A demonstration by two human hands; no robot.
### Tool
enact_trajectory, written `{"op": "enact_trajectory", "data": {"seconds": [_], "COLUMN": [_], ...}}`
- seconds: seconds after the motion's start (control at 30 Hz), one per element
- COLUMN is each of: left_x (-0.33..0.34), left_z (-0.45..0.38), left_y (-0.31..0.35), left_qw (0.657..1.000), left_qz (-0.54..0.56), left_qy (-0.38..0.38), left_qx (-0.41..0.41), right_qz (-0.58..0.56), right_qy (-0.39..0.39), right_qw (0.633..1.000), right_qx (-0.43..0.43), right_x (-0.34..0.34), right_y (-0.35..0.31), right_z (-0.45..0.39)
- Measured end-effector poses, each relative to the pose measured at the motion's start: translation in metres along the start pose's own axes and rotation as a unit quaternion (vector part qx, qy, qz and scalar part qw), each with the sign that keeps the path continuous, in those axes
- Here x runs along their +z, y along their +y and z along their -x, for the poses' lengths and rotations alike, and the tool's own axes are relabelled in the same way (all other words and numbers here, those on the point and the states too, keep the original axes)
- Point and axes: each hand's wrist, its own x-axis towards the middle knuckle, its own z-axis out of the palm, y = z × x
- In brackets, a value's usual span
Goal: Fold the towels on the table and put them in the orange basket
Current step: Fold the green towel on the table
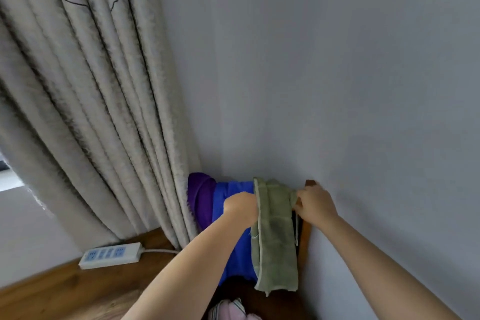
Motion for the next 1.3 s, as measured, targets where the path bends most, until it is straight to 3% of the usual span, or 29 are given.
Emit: {"op": "enact_trajectory", "data": {"seconds": [0.07, 0.27, 0.33, 0.5, 0.67, 0.83, 1.03, 1.3], "left_x": [0.004, 0.021, 0.025, 0.025, 0.027, 0.009, -0.029, -0.064], "left_z": [-0.026, -0.078, -0.089, -0.097, -0.094, -0.076, -0.035, 0.096], "left_y": [0.011, 0.024, 0.022, 0.017, 0.014, 0.014, 0.011, -0.057], "left_qw": [0.999, 0.989, 0.982, 0.972, 0.969, 0.958, 0.936, 0.894], "left_qz": [0.017, 0.096, 0.126, 0.165, 0.178, 0.227, 0.295, 0.345], "left_qy": [-0.013, 0.016, 0.036, 0.043, 0.038, 0.067, 0.156, 0.260], "left_qx": [-0.024, -0.110, -0.138, -0.163, -0.166, -0.160, -0.113, -0.121], "right_qz": [0.013, 0.061, 0.045, 0.019, -0.014, -0.062, -0.082, -0.102], "right_qy": [0.014, -0.070, -0.040, 0.150, 0.178, 0.206, 0.273, 0.310], "right_qw": [0.999, 0.993, 0.996, 0.982, 0.977, 0.972, 0.954, 0.927], "right_qx": [-0.030, -0.071, -0.067, -0.115, -0.114, -0.093, -0.092, -0.187], "right_x": [0.016, 0.050, 0.058, 0.061, 0.064, 0.044, -0.013, -0.087], "right_y": [0.008, 0.019, 0.019, 0.017, 0.017, 0.017, 0.002, -0.096], "right_z": [-0.021, -0.057, -0.062, -0.058, -0.054, -0.051, -0.032, 0.044]}}
